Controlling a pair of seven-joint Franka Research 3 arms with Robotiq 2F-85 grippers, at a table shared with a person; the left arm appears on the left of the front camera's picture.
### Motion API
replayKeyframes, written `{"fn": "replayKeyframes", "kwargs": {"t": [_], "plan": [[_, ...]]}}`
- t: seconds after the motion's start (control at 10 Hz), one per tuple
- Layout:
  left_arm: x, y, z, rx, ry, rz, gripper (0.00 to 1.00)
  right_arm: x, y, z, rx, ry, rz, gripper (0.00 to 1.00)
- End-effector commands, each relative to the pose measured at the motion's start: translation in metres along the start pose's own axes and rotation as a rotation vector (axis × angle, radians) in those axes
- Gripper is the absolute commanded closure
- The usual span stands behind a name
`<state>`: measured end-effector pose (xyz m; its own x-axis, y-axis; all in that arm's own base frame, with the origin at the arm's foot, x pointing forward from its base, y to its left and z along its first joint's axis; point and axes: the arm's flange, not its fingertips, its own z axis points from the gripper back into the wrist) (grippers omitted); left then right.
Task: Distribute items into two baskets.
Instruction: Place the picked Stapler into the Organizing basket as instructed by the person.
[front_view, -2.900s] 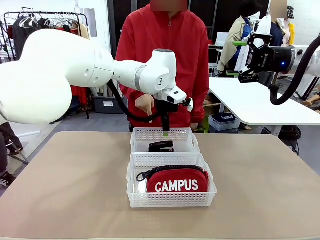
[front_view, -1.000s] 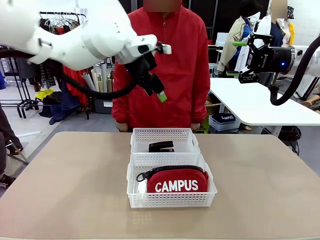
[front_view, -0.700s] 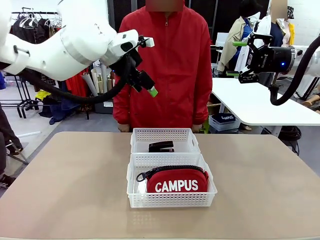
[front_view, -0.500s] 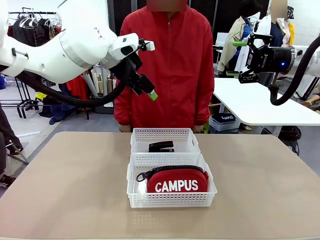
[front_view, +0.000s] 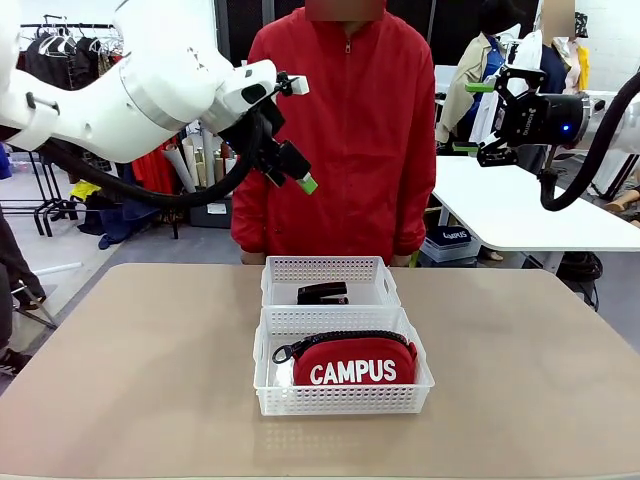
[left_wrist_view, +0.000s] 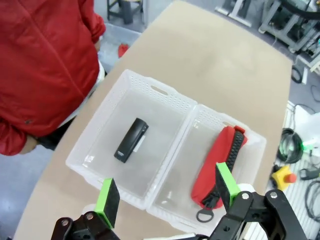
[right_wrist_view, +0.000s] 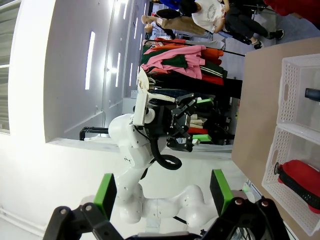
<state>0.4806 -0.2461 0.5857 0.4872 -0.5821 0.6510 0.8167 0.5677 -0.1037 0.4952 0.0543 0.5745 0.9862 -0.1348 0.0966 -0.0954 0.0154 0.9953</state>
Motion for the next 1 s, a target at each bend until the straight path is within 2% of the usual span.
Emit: {"fn": "replayKeyframes", "kwargs": {"t": [0.0, 0.2, 0.4, 0.8, 0.9], "plan": [[-0.016, 0.014, 0.042, -0.050, -0.016, 0.185, 0.00, 0.000, 0.003, -0.001, -0.001, -0.003, 0.007, 0.00], [-0.036, 0.020, 0.081, -0.016, -0.086, 0.298, 0.00, 0.000, 0.003, -0.001, -0.001, -0.003, 0.007, 0.00], [-0.060, 0.023, 0.117, -0.051, -0.232, 0.376, 0.00, 0.000, 0.003, -0.001, -0.001, -0.003, 0.007, 0.00], [-0.093, 0.037, 0.165, -0.194, -0.450, 0.650, 0.00, 0.000, 0.003, -0.001, -0.001, -0.003, 0.007, 0.00], [-0.094, 0.037, 0.165, -0.150, -0.444, 0.637, 0.00, 0.000, 0.003, -0.001, -0.001, -0.003, 0.007, 0.00]]}}
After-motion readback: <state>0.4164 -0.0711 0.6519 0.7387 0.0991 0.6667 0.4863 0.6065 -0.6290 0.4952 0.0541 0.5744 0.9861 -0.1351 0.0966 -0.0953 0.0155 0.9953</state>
